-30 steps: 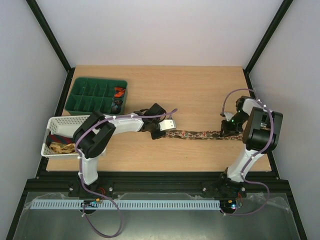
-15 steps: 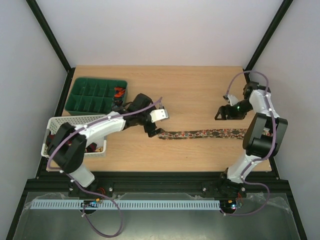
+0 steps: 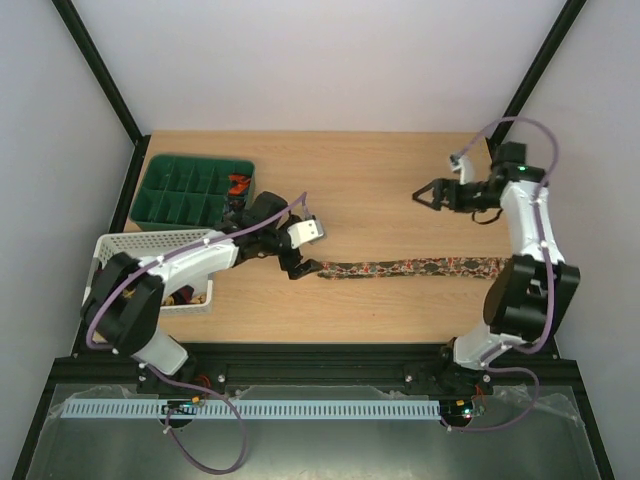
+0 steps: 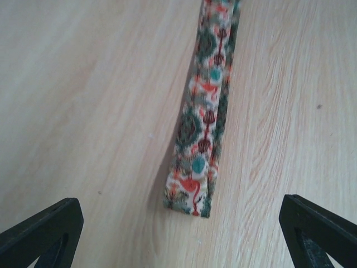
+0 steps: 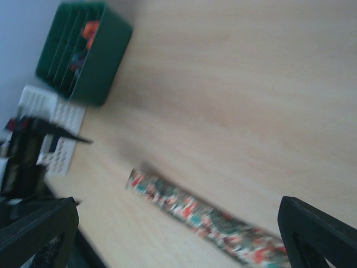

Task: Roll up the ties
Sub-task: Pick up the center of the board.

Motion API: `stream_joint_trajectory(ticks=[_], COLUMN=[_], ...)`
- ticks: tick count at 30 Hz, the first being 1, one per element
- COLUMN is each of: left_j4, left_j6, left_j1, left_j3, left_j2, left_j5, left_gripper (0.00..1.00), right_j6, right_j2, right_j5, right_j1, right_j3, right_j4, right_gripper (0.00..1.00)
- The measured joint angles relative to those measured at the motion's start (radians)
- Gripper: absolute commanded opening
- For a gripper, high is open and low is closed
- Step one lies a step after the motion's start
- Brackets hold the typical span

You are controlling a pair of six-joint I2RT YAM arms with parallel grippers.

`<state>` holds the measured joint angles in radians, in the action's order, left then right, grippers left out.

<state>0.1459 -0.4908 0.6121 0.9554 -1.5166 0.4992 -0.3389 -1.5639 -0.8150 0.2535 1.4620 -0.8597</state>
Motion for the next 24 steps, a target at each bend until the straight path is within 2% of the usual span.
stream_joint_trajectory(ticks=[5, 9, 13, 16, 20, 24], left_j4=[-0.029, -0.029, -0.02, -0.011, -0.004, -0.004], left_j6=[-0.004, -0.032, -0.056, -0.071, -0.082, -0.091], left_j1=[0.004, 0.021, 0.032, 0.046, 0.06, 0.073], left_j3=[-0.074, -0.066, -0.049, -0.022, 0.026, 0.049], left_j2=[-0.061, -0.13, -0.211, -0.256, -0.296, -0.32], left_j5=[-0.018, -0.024, -0.024, -0.028, -0.051, -0.069], left_gripper=[0.99, 0.99, 0.97, 0.92, 0.8, 0.64], right_j6=[0.071, 0.114, 0.154, 0.179, 0.213, 0.241], right_j2=[-0.056, -0.076, -0.164, -0.211, -0.259, -0.325], right_j5=[-0.055, -0.087, -0.113, -0.111, -0.108, -0.108], right_j1=[-0.143, -0.24, -0.353, -0.401, -0.438, -0.447], right_j3=[-0.237, -0.333, -0.361, -0.381, -0.381, -0.356], right_j4=[0.052, 0.059, 0.112, 0.15, 0.185, 0.2], right_gripper=[0.99, 0.96, 0.8, 0.59, 0.38, 0.24])
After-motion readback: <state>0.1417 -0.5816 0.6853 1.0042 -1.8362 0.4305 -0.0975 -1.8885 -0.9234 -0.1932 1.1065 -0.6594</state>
